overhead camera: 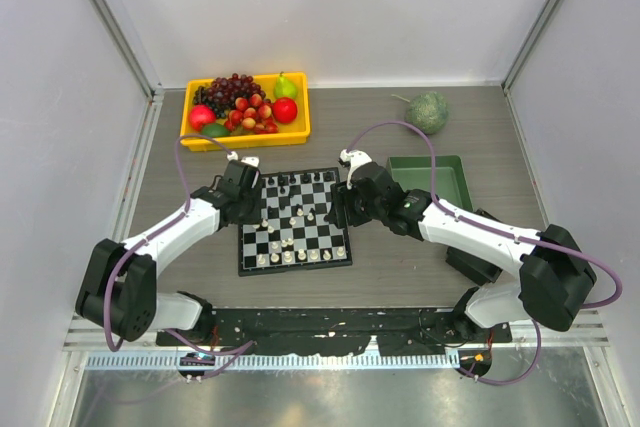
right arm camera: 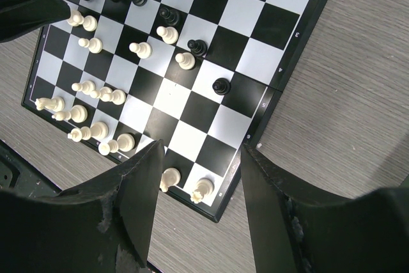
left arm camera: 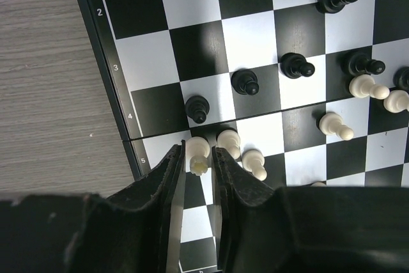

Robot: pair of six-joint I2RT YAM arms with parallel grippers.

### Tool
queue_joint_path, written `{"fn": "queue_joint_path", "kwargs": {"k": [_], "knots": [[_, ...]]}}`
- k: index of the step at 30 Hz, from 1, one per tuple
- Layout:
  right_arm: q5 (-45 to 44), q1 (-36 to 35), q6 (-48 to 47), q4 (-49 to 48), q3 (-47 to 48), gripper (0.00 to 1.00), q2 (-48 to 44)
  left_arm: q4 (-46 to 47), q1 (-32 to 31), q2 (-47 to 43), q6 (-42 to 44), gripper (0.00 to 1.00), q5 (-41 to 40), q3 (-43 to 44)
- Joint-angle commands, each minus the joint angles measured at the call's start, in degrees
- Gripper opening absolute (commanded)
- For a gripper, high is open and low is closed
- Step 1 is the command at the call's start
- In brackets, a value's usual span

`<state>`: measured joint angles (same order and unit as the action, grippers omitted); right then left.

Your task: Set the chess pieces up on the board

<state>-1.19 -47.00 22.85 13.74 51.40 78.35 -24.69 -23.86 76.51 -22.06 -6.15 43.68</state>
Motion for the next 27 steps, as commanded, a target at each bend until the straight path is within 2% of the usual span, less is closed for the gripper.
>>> {"fn": "queue_joint_path", "kwargs": {"k": [1,6,10,16,21,24,27], "knots": [[-0.13,0.25,0.35,-1.43,0.28,0.58,-2.06,0.08,0.30,-0.31,0.27,0.26,0.18,-0.26],[-0.04,0.25,0.44,-1.43,0.46,0.57,-2.14,-0.18,0.39,-0.48,0.44,0.25,0.00,-0.26],[0.22,0.25,0.44,-1.43,0.55,0.57,-1.97,-0.62,0.39,-0.57,0.62,0.30,-0.26,-0.35],[0.40,0.25,0.70,-1.43,0.55,0.57,-1.97,-0.54,0.39,-0.48,0.71,0.31,-0.09,-0.61],[0.31,0.25,0.61,-1.52,0.72,0.57,-1.88,-0.71,0.30,-0.40,0.62,0.27,0.00,-0.70],[0.31,0.25,0.53,-1.43,0.72,0.57,-1.88,-0.36,0.30,-0.66,0.62,0.21,0.18,-0.88],[0.31,0.25,0.70,-1.43,0.46,0.57,-2.14,0.16,0.39,-1.19,0.44,0.18,0.09,-1.14]]}}
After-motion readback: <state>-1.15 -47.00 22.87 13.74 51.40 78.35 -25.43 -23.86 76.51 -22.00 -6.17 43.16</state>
